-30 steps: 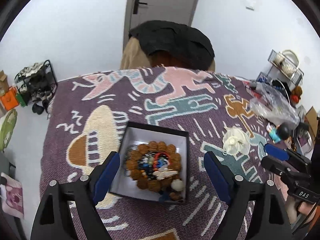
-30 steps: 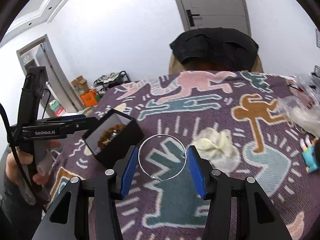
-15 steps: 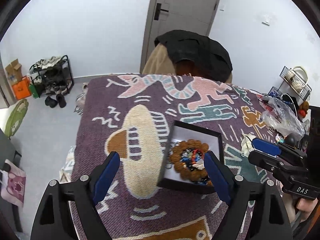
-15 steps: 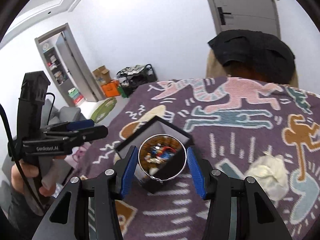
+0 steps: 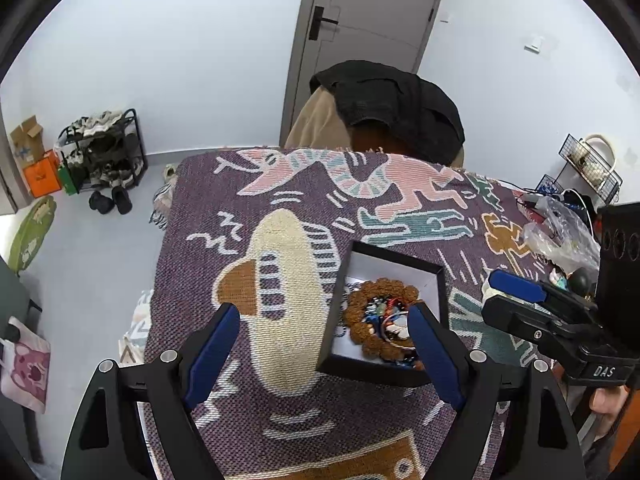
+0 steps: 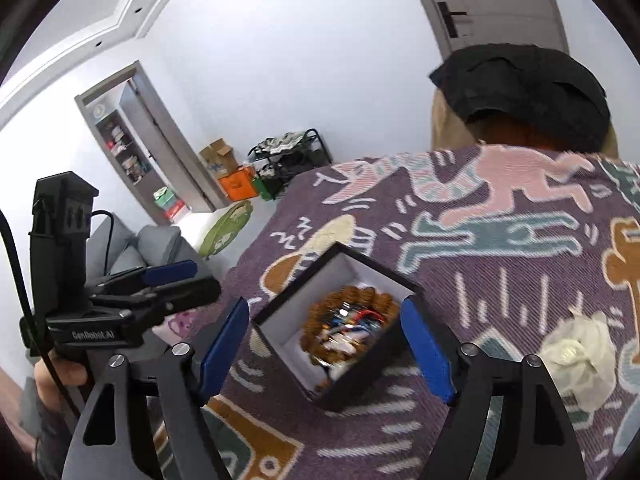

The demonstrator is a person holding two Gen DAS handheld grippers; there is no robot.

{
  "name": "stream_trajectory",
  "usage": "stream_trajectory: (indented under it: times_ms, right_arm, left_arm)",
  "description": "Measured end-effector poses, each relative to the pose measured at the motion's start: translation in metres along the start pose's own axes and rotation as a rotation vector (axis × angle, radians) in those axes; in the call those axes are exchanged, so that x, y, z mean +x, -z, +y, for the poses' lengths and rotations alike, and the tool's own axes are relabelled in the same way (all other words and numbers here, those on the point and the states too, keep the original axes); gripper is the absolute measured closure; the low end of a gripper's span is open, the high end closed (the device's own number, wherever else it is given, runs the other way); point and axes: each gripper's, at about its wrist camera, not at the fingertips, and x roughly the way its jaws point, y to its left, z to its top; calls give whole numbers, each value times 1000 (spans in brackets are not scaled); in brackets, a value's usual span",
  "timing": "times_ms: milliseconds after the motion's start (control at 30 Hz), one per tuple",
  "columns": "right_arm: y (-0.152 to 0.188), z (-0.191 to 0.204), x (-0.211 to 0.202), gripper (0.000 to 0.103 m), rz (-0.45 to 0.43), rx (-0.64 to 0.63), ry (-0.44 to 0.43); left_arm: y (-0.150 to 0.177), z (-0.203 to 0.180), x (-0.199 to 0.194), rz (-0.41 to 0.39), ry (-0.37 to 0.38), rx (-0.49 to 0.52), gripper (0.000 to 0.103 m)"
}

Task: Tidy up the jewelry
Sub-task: 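Lower the silver hoop earring into the black box and open the right gripper, then reach the right gripper to the cream fabric flower and close on it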

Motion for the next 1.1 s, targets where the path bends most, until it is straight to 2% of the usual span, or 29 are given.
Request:
stream_trajectory:
  times_ms: [233, 700, 967, 1100]
  right_arm:
    - [17, -44, -24, 24, 5, 103, 100]
    - [51, -131, -87, 24, -54, 278, 170]
    - [64, -172, -92, 25, -33, 394, 188]
    - [65, -183, -83, 28, -14, 404, 200]
  left_arm:
    - [-6, -32, 8, 2, 37, 38, 17]
    - [-8, -116, 30, 23, 107, 165, 17]
    - [-10, -154, 38, 28, 131, 221, 17]
    - [-9, -167, 43, 30, 135, 246, 17]
